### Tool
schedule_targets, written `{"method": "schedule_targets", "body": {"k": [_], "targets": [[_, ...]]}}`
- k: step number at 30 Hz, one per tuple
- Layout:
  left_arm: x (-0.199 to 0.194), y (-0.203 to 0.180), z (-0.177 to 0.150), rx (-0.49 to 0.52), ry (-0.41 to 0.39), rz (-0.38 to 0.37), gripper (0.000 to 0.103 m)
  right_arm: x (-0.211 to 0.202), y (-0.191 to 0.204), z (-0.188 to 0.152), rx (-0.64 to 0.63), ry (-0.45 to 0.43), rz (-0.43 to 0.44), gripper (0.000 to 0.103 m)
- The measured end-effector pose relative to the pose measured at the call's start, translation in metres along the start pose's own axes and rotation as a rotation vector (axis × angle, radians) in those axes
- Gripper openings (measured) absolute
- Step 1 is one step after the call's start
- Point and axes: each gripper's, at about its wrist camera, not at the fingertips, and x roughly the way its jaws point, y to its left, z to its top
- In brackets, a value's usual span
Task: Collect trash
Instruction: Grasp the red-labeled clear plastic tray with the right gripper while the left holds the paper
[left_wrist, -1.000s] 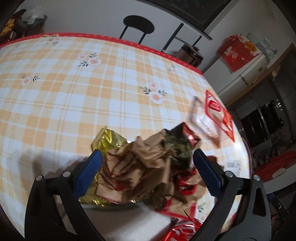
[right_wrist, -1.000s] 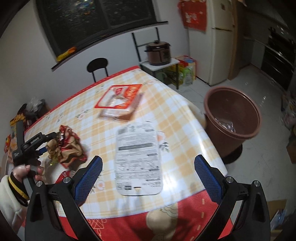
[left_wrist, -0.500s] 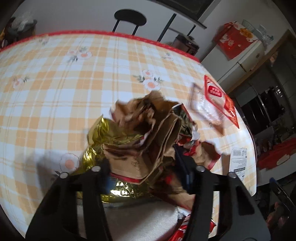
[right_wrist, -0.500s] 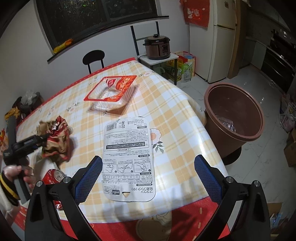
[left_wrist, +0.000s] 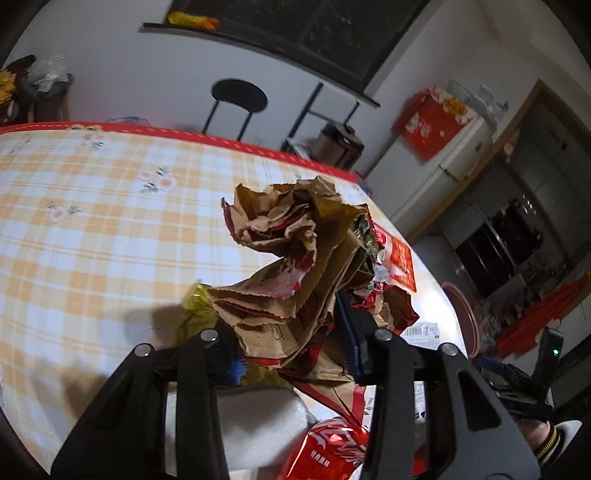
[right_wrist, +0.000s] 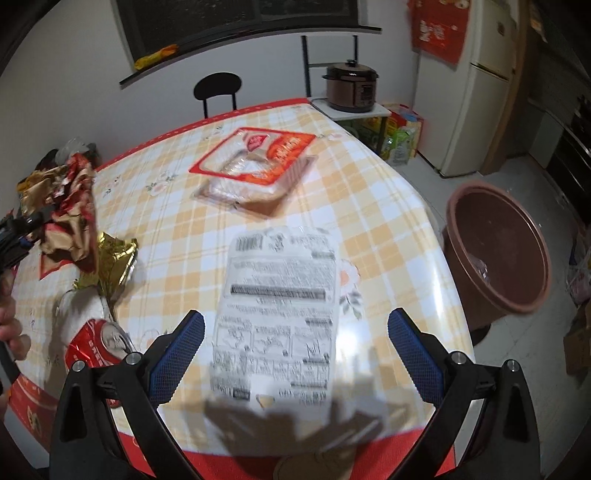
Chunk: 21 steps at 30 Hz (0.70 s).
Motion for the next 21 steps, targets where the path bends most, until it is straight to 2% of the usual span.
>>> {"method": "schedule_targets", "body": {"k": [3, 7, 9, 15, 17, 21], "targets": [[-0.020, 0.013, -0.001, -0.029, -0.040, 0.039, 0.042, 0.006, 0.004, 0.020, -0.010, -0.008, 0.054, 0.098], [-0.044, 0.034, -0.005, -0.075, -0.080, 0.094, 0.043, 0.020, 0.004, 0.048, 0.037, -0.012, 0.119, 0.097], [-0.055, 0.045, -0.008, -0.106, -0.100, 0.121, 0.043, 0.033, 0.006, 0.063, 0.050, 0.001, 0.154, 0.083], [-0.084, 0.075, -0.017, -0.176, -0.136, 0.183, 0.043, 0.077, 0.006, 0.098, 0.105, 0.056, 0.194, 0.066], [-0.092, 0.084, -0.021, -0.193, -0.142, 0.201, 0.043, 0.091, 0.005, 0.107, 0.137, 0.067, 0.176, 0.064], [-0.104, 0.095, -0.028, -0.228, -0.153, 0.224, 0.043, 0.117, -0.008, 0.122, 0.279, 0.078, 0.167, 0.064]]}}
